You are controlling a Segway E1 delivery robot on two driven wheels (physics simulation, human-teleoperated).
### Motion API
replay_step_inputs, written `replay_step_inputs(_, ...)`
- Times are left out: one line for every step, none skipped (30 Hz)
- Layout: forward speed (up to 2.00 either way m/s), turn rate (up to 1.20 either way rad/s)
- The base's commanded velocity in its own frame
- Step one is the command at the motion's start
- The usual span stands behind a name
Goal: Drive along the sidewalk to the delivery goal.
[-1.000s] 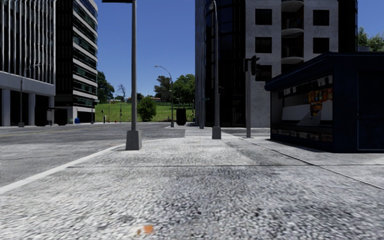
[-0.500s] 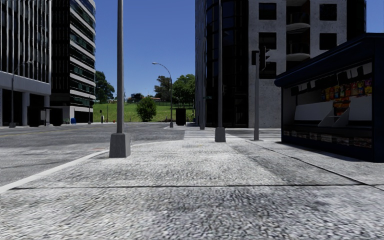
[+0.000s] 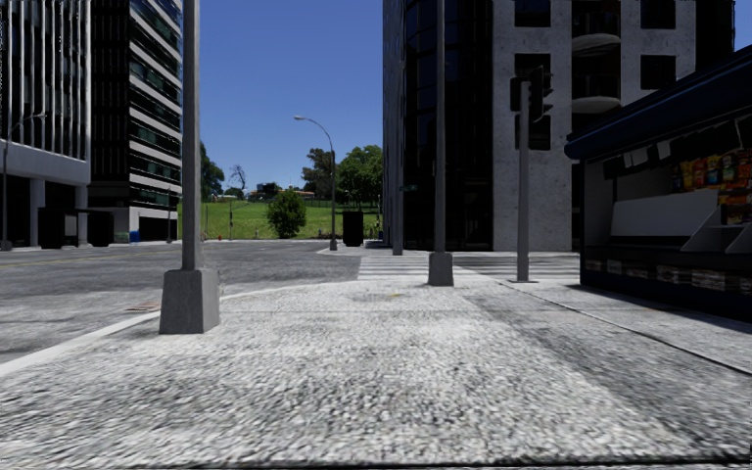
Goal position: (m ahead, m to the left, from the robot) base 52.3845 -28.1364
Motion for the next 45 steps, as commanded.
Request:
replay_step_inputs(2.00, 0.00)
replay_step_inputs(2.00, 0.00)
replay_step_inputs(2.00, 0.00)
replay_step_inputs(2.00, 0.00)
replay_step_inputs(2.00, 0.00)
replay_step_inputs(2.00, 0.00)
replay_step_inputs(2.00, 0.00)
replay_step_inputs(2.00, 0.00)
replay_step_inputs(2.00, 0.00)
replay_step_inputs(2.00, 0.00)
replay_step_inputs(2.00, 0.00)
replay_step_inputs(2.00, 0.00)
replay_step_inputs(2.00, 0.00)
replay_step_inputs(2.00, 0.00)
replay_step_inputs(2.00, 0.00)
replay_step_inputs(2.00, 0.00)
replay_step_inputs(2.00, 0.00)
replay_step_inputs(2.00, 0.00)
replay_step_inputs(2.00, 0.00)
replay_step_inputs(2.00, 0.00)
replay_step_inputs(2.00, 0.00)
replay_step_inputs(2.00, 0.00)
replay_step_inputs(2.00, 0.00)
replay_step_inputs(2.00, 0.00)
replay_step_inputs(2.00, 0.00)
replay_step_inputs(2.00, 0.00)
replay_step_inputs(2.00, 0.00)
replay_step_inputs(2.00, 0.00)
replay_step_inputs(2.00, 0.00)
replay_step_inputs(2.00, 0.00)
replay_step_inputs(2.00, 0.00)
replay_step_inputs(2.00, 0.00)
replay_step_inputs(2.00, 0.00)
replay_step_inputs(2.00, 0.00)
replay_step_inputs(2.00, 0.00)
replay_step_inputs(2.00, 0.00)
replay_step_inputs(2.00, 0.00)
replay_step_inputs(2.00, 0.00)
replay_step_inputs(2.00, 0.00)
replay_step_inputs(2.00, 0.00)
replay_step_inputs(2.00, 0.00)
replay_step_inputs(2.00, 0.00)
replay_step_inputs(2.00, 0.00)
replay_step_inputs(2.00, 0.00)
replay_step_inputs(2.00, 0.00)
